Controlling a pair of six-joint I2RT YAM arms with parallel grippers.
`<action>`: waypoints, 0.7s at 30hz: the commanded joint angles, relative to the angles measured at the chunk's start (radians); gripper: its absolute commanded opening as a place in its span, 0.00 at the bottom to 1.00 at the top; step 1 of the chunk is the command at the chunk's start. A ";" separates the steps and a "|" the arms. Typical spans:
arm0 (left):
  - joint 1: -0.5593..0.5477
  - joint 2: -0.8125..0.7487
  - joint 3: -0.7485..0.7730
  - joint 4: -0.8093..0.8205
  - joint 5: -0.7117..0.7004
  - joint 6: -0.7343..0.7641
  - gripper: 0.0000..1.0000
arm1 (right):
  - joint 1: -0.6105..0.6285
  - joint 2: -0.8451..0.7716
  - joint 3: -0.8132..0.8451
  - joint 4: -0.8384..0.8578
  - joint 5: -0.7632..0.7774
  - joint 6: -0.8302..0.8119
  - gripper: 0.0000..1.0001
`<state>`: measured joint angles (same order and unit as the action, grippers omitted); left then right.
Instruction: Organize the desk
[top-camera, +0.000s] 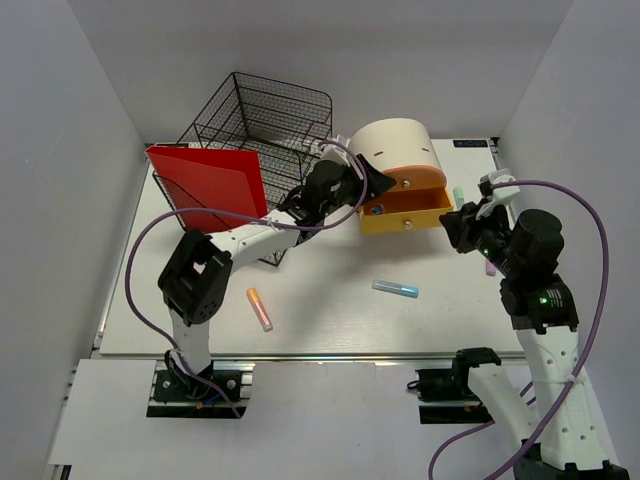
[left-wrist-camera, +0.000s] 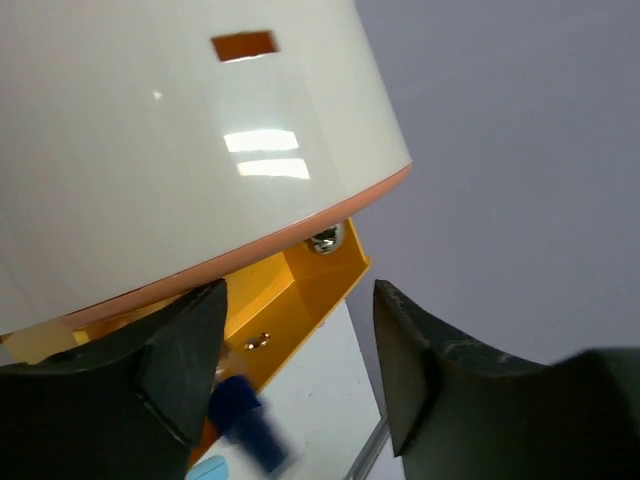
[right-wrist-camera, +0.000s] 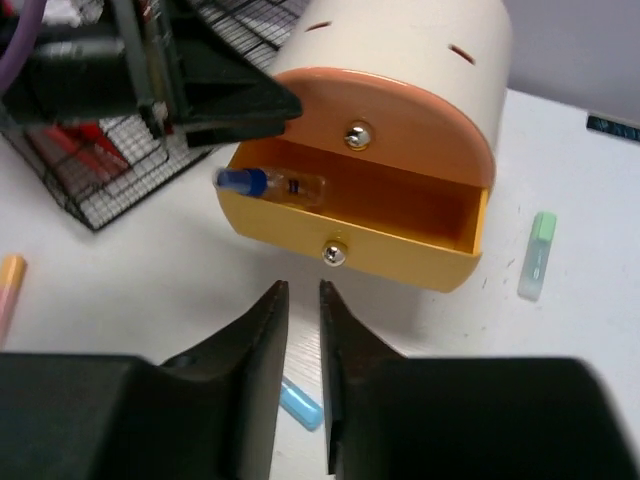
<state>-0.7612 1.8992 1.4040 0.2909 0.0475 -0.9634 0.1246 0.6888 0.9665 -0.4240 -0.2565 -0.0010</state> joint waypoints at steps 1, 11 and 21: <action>0.003 -0.086 0.053 -0.024 0.028 0.035 0.66 | -0.003 0.017 0.001 0.005 -0.174 -0.176 0.27; -0.006 -0.370 -0.089 -0.169 -0.078 0.196 0.03 | 0.000 0.187 0.038 -0.120 -0.484 -0.591 0.04; 0.003 -0.667 -0.275 -0.415 -0.221 0.324 0.36 | 0.033 0.443 0.152 -0.079 -0.653 -0.568 0.03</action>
<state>-0.7609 1.3106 1.1889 0.0250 -0.0975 -0.6918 0.1486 1.0630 1.0355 -0.5228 -0.8497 -0.5579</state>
